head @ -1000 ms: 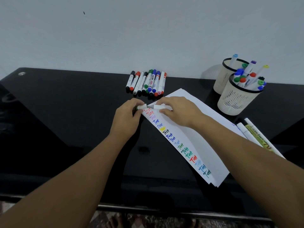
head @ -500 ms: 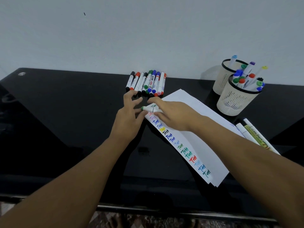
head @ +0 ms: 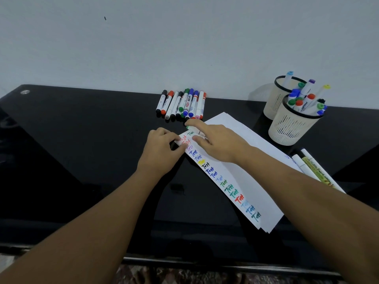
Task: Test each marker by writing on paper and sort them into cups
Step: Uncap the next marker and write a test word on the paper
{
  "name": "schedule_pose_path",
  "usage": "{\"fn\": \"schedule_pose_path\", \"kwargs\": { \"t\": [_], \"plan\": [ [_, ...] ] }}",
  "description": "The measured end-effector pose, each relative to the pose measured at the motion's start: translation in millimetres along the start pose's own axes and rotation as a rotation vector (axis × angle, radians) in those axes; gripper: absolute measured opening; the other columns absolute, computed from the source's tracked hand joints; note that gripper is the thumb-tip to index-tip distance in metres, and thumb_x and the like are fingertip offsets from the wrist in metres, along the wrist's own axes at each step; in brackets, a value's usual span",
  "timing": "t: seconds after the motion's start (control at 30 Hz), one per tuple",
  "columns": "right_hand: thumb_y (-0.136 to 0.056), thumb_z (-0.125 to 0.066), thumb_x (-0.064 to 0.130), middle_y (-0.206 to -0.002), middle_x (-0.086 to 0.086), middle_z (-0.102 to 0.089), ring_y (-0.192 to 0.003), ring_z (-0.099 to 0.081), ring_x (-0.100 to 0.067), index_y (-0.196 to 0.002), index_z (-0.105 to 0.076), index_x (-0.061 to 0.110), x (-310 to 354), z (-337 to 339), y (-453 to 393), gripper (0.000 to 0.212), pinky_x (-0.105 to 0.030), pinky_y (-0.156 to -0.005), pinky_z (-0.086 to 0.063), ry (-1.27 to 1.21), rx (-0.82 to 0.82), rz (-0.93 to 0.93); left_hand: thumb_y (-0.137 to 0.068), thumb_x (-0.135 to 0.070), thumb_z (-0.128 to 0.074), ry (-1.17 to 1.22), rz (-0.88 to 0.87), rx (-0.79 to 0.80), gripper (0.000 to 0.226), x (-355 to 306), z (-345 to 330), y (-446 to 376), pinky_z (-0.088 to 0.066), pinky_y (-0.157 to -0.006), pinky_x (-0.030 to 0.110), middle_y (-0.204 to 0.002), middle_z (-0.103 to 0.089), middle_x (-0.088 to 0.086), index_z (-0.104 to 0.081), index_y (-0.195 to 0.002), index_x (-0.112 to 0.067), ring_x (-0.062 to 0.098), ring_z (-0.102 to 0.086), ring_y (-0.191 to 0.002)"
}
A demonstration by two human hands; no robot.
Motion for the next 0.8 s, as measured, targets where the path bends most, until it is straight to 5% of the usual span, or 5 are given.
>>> {"fn": "schedule_pose_path", "kwargs": {
  "t": [0.37,0.5,0.63,0.8],
  "plan": [
    [-0.111,-0.034,0.027,-0.069,-0.002,-0.055,-0.064,-0.054,-0.017,-0.153,-0.028,0.042,-10.1,8.0,8.5,0.045,-0.036,-0.063,-0.04,-0.106,-0.069,-0.077,-0.086,-0.04,-0.077,0.022,0.057,0.009,0.027,-0.8,1.8,-0.5,-0.037,-0.086,0.022,-0.106,-0.059,-0.007,-0.076,-0.103,-0.02,0.013,-0.046,-0.108],
    [-0.106,-0.033,0.01,-0.122,-0.026,-0.061,-0.089,-0.066,-0.032,-0.151,-0.026,0.054,-13.6,16.9,11.5,0.064,-0.051,-0.09,-0.053,-0.247,-0.073,-0.102,-0.086,-0.04,-0.076,0.013,0.054,0.024,0.023,-2.2,1.2,-0.8,-0.039,-0.086,0.024,-0.106,-0.058,-0.006,-0.075,-0.1,-0.022,0.014,-0.045,-0.108],
    [-0.104,-0.036,0.011,-0.126,-0.006,-0.062,-0.097,-0.071,-0.014,-0.136,-0.057,0.037,-20.6,25.0,18.3,0.045,-0.042,-0.097,-0.056,-0.46,-0.07,-0.254,-0.087,-0.039,-0.075,-0.005,0.044,0.015,0.026,-3.2,1.1,0.2,-0.039,-0.084,0.026,-0.106,-0.057,-0.006,-0.074,-0.105,-0.021,0.012,-0.043,-0.107],
    [-0.097,-0.063,0.006,-0.116,0.0,-0.066,-0.102,-0.07,-0.016,-0.132,-0.042,0.031,-31.2,37.5,26.8,0.048,-0.04,-0.091,-0.061,-0.449,-0.054,-0.28,-0.088,-0.041,-0.074,-0.016,0.041,0.025,0.029,-4.1,0.4,0.2,-0.038,-0.084,0.025,-0.106,-0.056,-0.007,-0.074,-0.109,-0.021,0.012,-0.043,-0.106]
  ]
}}
Point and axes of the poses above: each hand's wrist, its own y-axis away from the middle knuckle, its own z-axis out of the back of the hand, x = y × z, the point moved 4 cm from there along -y, towards the middle knuckle
